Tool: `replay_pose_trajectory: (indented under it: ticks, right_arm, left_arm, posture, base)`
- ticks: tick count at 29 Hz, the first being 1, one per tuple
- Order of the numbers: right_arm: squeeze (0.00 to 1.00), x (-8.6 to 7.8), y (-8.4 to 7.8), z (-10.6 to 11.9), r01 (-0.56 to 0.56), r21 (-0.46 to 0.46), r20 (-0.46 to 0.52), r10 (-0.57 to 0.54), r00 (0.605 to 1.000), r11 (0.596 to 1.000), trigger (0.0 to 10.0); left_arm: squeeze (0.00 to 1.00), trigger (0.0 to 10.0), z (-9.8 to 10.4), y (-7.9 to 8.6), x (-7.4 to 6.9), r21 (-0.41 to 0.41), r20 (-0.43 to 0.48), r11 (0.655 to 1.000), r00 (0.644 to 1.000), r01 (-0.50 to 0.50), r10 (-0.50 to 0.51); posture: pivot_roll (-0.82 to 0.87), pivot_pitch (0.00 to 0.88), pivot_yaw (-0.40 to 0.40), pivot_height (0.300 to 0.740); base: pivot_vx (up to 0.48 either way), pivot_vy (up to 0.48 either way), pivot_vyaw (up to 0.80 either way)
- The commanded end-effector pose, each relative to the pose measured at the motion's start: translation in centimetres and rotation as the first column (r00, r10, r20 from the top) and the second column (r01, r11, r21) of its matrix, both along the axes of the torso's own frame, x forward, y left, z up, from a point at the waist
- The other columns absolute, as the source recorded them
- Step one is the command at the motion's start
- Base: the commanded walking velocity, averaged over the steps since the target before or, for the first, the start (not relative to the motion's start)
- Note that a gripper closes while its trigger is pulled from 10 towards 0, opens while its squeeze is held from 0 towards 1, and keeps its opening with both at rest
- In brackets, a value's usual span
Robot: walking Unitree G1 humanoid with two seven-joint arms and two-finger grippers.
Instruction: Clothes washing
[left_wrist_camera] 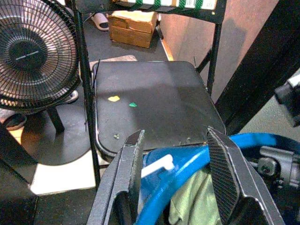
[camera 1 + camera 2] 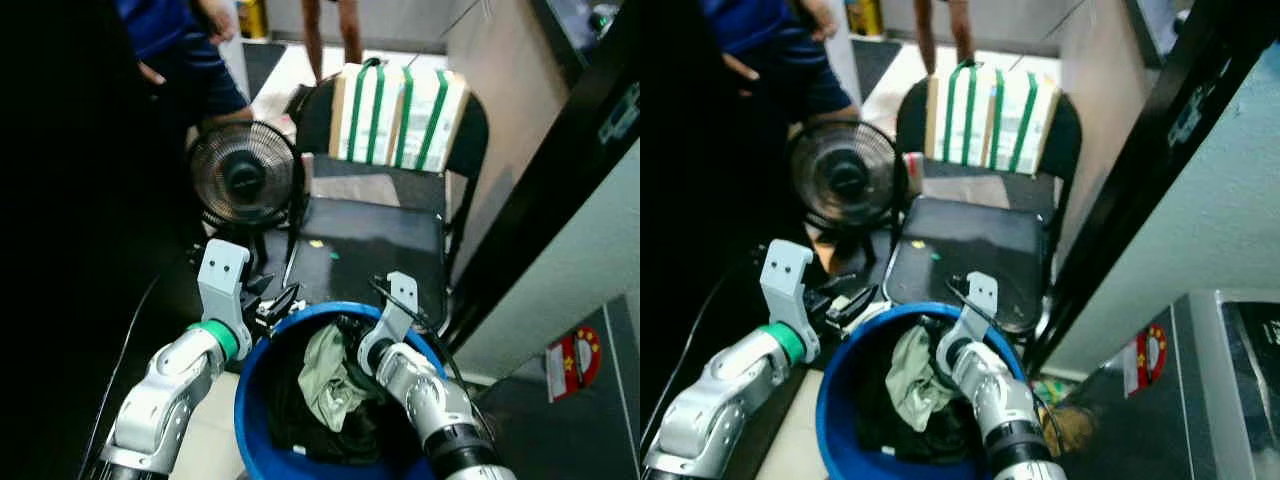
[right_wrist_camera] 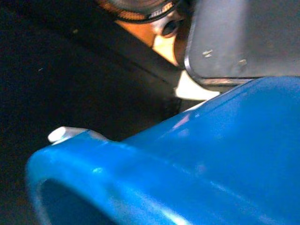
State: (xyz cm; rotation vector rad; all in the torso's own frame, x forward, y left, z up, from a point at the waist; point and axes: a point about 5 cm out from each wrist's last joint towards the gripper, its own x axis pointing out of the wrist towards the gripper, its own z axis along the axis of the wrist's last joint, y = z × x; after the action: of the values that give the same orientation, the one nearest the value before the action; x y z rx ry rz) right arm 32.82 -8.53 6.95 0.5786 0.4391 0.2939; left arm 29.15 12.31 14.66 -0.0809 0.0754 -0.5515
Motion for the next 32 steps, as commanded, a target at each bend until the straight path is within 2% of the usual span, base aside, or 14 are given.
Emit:
replay_pose_trajectory:
  ticks: [1,5,6,7,19,21,29,31,32]
  right_arm:
    - [0.0,0.6,-0.2,1.4,0.033,0.039,0.068,-0.035,0.997,0.999,0.0]
    - [0.0,0.5,-0.3,1.5,0.049,0.063,0.067,-0.053,0.996,0.997,0.0]
    - [0.0,0.4,-0.3,1.1,0.048,0.055,0.06,-0.052,0.997,0.997,0.0]
    - [0.0,0.4,-0.4,1.0,0.047,0.05,0.058,-0.05,0.997,0.998,0.0]
    - [0.0,0.5,-0.9,1.1,0.061,0.076,0.057,-0.065,0.996,0.995,0.0]
    - [0.0,0.5,-1.2,0.9,0.076,0.096,0.049,-0.081,0.996,0.992,0.0]
    - [0.0,0.3,-1.3,1.0,0.077,0.116,0.054,-0.084,0.995,0.99,0.0]
    - [0.0,0.6,-1.7,1.1,0.091,0.124,0.049,-0.097,0.994,0.988,0.0]
    - [0.0,0.9,-2.4,1.4,0.107,0.135,0.047,-0.114,0.992,0.985,0.0]
  left_arm:
    - [0.0,10.0,-1.1,0.0,0.1,0.031,-0.031,0.999,0.999,-0.028,0.029]
    - [0.0,10.0,-1.5,0.1,0.3,0.058,-0.029,0.997,0.998,-0.056,0.058]
    - [0.0,10.0,-1.7,0.5,0.5,0.035,-0.037,0.994,0.993,-0.108,0.109]
    - [0.0,10.0,-1.8,0.5,0.6,0.03,-0.038,0.993,0.993,-0.112,0.113]
    - [0.0,10.0,-1.5,0.4,0.7,-0.015,-0.034,0.993,0.993,-0.117,0.117]
    - [0.0,10.0,-1.4,0.2,0.5,-0.053,-0.041,0.993,0.994,-0.108,0.106]
    - [0.0,10.0,-1.8,0.3,0.1,-0.067,-0.05,0.992,0.994,-0.104,0.101]
    - [0.0,10.0,-1.9,0.3,0.4,-0.059,-0.049,0.993,0.993,-0.106,0.103]
    - [0.0,10.0,-1.7,0.3,1.0,-0.06,-0.037,0.991,0.992,-0.119,0.117]
  posture:
    - [0.11,0.1,0.108,0.74]
    - [0.12,0.087,0.108,0.74]
    - [0.11,0.093,0.11,0.74]
    - [0.11,0.079,0.11,0.74]
    - [0.12,0.069,0.109,0.74]
    - [0.11,0.04,0.104,0.74]
    - [0.1,0.014,0.107,0.74]
    - [0.09,0.012,0.096,0.74]
    - [0.08,0.018,0.074,0.74]
  base:
    - [0.0,0.0,0.0]
    - [0.0,0.0,0.0]
    - [0.0,0.0,0.0]
    - [0.0,0.0,0.0]
    - [0.0,0.0,0.0]
    - [0.0,0.0,0.0]
    - [0.0,0.0,0.0]
    - [0.0,0.0,0.0]
    - [0.0,0.0,0.0]
